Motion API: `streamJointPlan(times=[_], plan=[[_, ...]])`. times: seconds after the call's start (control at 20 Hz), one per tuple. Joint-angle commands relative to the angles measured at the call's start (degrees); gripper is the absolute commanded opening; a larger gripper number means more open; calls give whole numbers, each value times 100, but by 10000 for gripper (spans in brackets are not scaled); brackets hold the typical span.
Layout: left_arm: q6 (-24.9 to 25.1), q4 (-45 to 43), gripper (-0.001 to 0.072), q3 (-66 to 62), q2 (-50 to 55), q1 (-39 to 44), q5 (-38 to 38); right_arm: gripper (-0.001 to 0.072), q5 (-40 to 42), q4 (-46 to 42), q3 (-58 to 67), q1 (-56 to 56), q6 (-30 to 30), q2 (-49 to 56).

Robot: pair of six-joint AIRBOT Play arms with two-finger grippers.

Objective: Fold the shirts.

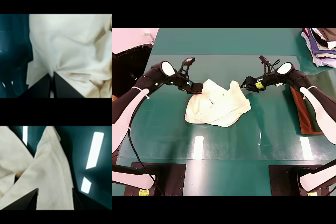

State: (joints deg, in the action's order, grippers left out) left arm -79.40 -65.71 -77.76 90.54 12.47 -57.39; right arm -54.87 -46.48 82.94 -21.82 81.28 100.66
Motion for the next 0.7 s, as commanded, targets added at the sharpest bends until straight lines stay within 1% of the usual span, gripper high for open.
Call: streamJointPlan(times=[0.0,0.15,0.4,0.45,0.5,0.55,0.65], plan=[[4,-313,28,-160,-164,-20,-144,488,284,2,146,-37,-55,289],[37,-328,28,-157,-162,-20,-256,489,-87,240,833,-125,-55,955],[37,-332,28,-157,-162,-20,-343,487,-186,343,1963,-442,-28,1698],[35,-334,28,-157,-162,-20,-376,396,-188,317,2146,-511,-33,1781],[33,-348,28,-160,-168,-22,-380,173,-192,254,2299,-557,-37,1825],[-52,-459,28,-160,-201,-22,-374,18,-192,138,2433,-560,-37,1823],[-389,-852,27,-160,-466,-98,-304,17,-350,-142,2715,-503,-37,1659]])
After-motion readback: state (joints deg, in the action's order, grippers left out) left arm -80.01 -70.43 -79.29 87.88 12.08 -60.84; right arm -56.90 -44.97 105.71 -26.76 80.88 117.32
